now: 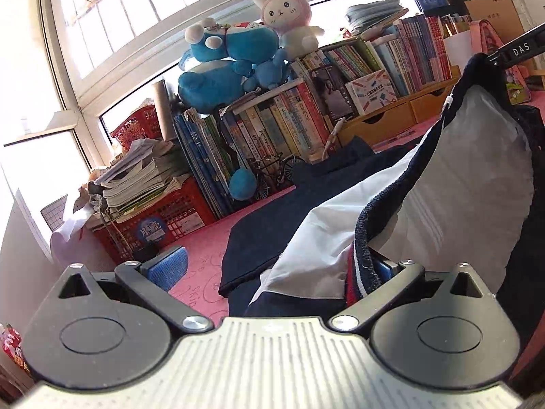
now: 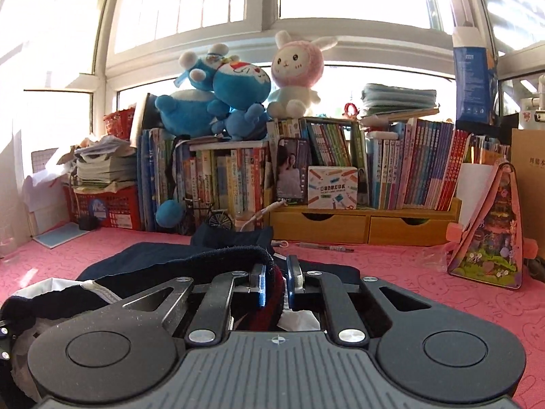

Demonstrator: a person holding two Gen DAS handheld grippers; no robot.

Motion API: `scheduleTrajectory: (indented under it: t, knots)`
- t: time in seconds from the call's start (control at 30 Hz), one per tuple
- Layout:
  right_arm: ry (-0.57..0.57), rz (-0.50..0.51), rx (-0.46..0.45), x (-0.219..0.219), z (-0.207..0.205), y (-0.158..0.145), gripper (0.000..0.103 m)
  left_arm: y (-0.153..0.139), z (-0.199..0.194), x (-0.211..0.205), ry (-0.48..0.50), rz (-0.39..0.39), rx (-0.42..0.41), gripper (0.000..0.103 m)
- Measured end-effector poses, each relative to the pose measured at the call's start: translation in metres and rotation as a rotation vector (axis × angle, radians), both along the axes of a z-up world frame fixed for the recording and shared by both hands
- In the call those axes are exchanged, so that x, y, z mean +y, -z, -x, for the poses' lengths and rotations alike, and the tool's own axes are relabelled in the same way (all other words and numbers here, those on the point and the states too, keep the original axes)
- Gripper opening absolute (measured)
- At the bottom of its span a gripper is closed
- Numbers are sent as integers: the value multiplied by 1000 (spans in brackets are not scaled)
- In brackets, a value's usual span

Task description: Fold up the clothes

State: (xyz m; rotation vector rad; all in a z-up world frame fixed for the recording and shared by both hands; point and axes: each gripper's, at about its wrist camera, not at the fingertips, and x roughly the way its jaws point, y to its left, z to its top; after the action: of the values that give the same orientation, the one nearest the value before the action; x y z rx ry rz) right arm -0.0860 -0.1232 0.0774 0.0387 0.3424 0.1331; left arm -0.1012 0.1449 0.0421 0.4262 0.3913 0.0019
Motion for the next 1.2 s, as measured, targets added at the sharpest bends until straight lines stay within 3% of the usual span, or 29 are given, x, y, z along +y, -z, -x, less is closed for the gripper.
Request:
scheduleTrajectory:
  t: [0.1, 0.13, 0.2, 0.23, 0.27, 0.33, 0.43, 0.6, 0.73, 0.83, 1.2]
  knots:
    - [-4, -56, 132, -5, -32, 24, 15, 14, -40, -6, -44, 10, 120, 103]
    - [-18, -68, 165, -6, -35, 32, 22, 23, -51, -9, -64, 0, 161, 103]
    - [-44, -77, 190, -5, -31, 46, 57, 40, -66, -12, -104, -13, 236, 103]
    - [-53, -71, 175, -4, -23, 49, 88, 47, -72, -11, -120, -10, 272, 103]
    - [-76, -45, 134, -2, -9, 51, 99, 53, -78, -10, -130, 6, 307, 103]
    - [-130, 16, 40, 0, 22, 53, 100, 61, -84, -4, -141, 49, 341, 103]
    - [-226, 113, -6, 3, 58, 50, 103, 61, -88, 7, -133, 118, 347, 103]
    - [-375, 289, 46, 33, 89, 62, 103, 62, -92, 22, -122, 215, 363, 103]
    - [-488, 358, 90, 67, 98, 76, 102, 62, -93, 29, -119, 266, 371, 103]
    - [-528, 327, 111, 86, 90, 80, 103, 63, -93, 30, -116, 281, 371, 103]
    - [-494, 94, 159, 88, 40, 62, 103, 65, -91, 35, -103, 322, 362, 103]
